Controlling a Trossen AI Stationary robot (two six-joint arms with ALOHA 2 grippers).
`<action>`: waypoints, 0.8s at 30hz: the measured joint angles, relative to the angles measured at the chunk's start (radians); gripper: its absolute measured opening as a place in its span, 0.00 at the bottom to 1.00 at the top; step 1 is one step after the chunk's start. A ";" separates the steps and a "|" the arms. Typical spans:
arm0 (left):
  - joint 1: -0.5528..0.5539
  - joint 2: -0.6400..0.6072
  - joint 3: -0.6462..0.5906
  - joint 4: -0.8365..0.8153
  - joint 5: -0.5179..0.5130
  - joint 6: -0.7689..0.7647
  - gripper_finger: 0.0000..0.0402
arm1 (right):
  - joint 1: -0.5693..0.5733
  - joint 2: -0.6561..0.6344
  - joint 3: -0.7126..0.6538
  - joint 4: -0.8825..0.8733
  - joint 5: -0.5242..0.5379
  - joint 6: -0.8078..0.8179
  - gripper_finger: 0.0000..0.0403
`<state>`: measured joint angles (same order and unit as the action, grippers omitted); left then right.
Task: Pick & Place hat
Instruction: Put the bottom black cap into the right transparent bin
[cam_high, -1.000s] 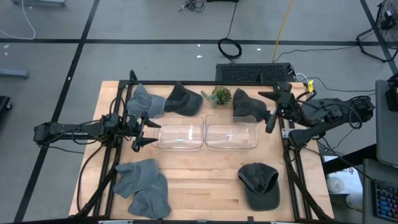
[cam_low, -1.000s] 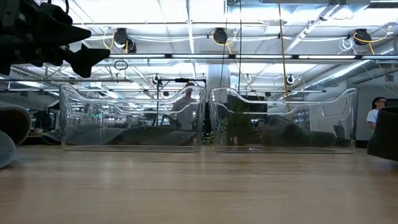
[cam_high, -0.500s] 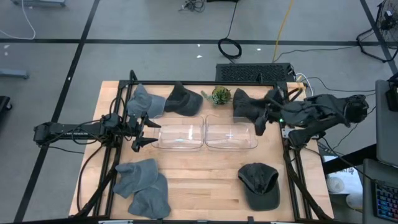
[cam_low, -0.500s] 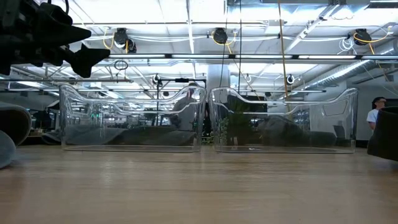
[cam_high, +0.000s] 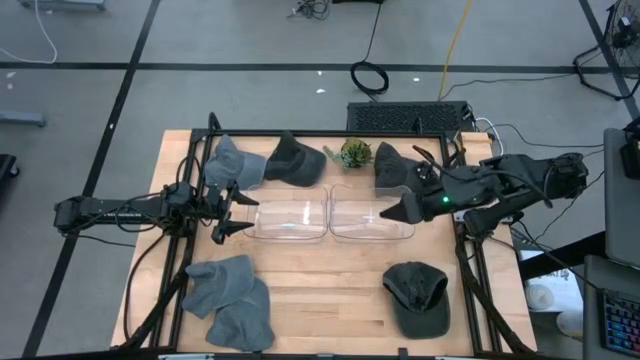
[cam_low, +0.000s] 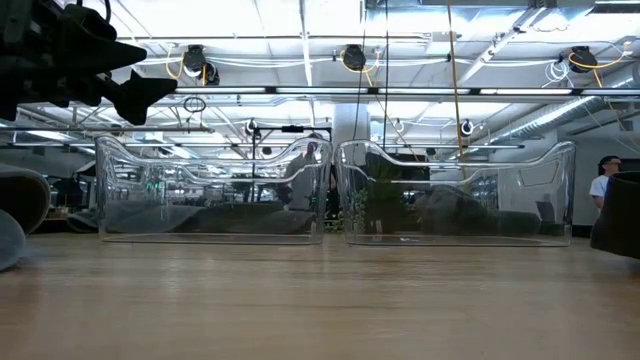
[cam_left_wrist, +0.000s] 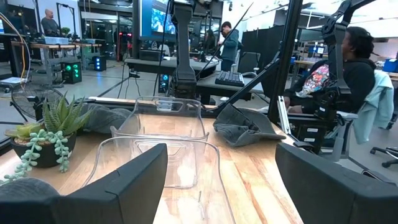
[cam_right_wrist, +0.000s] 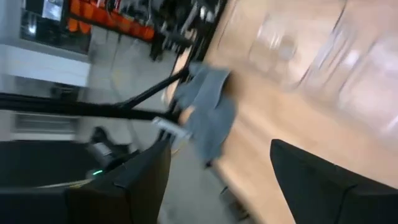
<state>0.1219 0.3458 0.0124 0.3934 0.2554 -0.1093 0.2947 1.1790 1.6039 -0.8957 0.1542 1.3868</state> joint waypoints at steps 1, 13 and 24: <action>0.000 0.000 0.000 0.000 0.000 0.000 0.76 | 0.000 0.000 0.000 0.006 -0.033 0.041 0.66; 0.000 0.000 0.000 0.000 0.000 0.000 0.76 | 0.000 0.002 0.000 -0.010 -0.238 0.266 0.66; 0.000 0.000 0.000 0.000 0.000 0.000 0.76 | 0.071 0.204 0.080 -0.250 -0.230 0.246 0.66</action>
<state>0.1219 0.3456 0.0124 0.3935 0.2556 -0.1093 0.3655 1.3834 1.6836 -1.1453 -0.0755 1.6332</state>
